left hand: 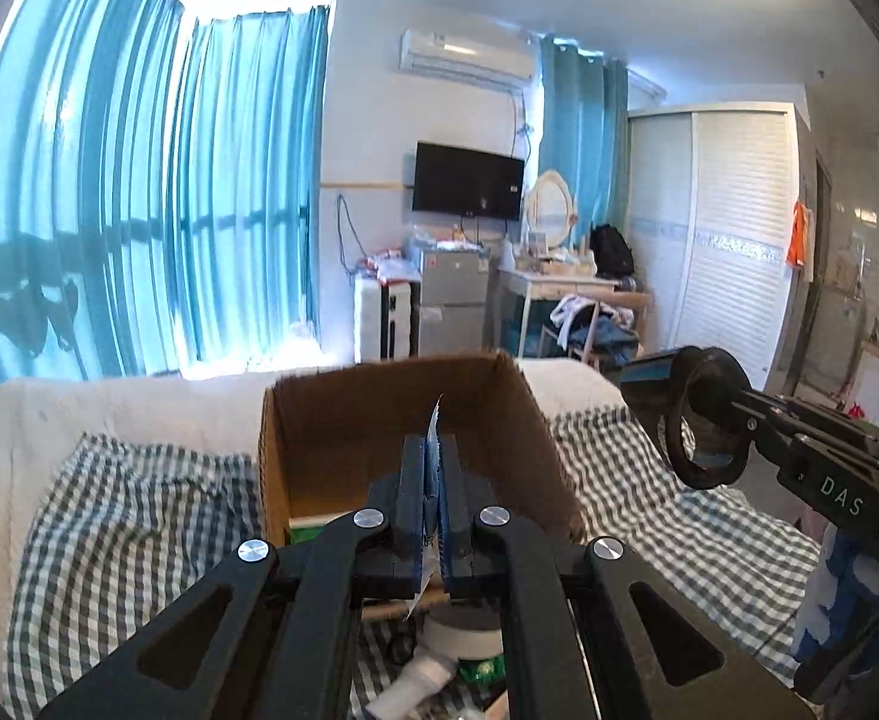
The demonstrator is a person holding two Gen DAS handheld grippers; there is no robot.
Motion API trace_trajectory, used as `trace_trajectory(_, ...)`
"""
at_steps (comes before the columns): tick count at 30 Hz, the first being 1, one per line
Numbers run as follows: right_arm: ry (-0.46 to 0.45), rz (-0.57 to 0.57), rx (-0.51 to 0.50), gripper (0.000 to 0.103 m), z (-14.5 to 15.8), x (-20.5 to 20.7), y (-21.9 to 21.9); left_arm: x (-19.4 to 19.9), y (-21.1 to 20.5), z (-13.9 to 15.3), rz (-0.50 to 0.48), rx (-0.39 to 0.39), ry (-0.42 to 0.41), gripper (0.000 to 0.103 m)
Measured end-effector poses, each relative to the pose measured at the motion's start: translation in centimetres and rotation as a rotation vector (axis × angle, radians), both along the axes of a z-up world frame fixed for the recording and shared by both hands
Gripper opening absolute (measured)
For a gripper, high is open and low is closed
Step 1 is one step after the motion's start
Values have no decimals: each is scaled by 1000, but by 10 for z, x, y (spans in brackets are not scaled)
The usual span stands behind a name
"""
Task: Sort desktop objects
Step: 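Carry the black round object and white packet over the cardboard box, then open both tools to drop the items into the box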
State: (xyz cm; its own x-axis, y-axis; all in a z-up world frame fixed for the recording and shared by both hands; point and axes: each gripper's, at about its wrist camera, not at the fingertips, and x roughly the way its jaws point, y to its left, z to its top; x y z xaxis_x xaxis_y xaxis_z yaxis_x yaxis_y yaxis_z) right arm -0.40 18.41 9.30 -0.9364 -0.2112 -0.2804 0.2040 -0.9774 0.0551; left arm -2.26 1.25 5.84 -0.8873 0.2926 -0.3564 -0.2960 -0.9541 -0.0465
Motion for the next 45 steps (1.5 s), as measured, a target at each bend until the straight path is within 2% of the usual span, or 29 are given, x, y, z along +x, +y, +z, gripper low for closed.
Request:
trace_trajectory(13, 36, 25, 31, 8, 6, -27, -7, -26, -7, 17, 26, 19, 56, 3)
trace_trajectory(23, -19, 42, 35, 8, -23, -77, -5, -68, -3, 2, 42, -22, 52, 4)
trace_trajectory(28, -57, 31, 37, 8, -42, -108, 0, -99, -6, -16, 51, -21, 8, 4)
trace_trajectory(35, -141, 16, 67, 8, -81, -159, 1, -145, -9, -59, 52, -14, -95, 4)
trace_trajectory(41, -230, 3, 98, 8, -116, -187, 0, -176, -12, -92, 49, -13, -166, 4)
trace_trajectory(45, -262, 5, 106, 9, -128, -195, 1, -184, -12, -105, 49, -16, -198, 4)
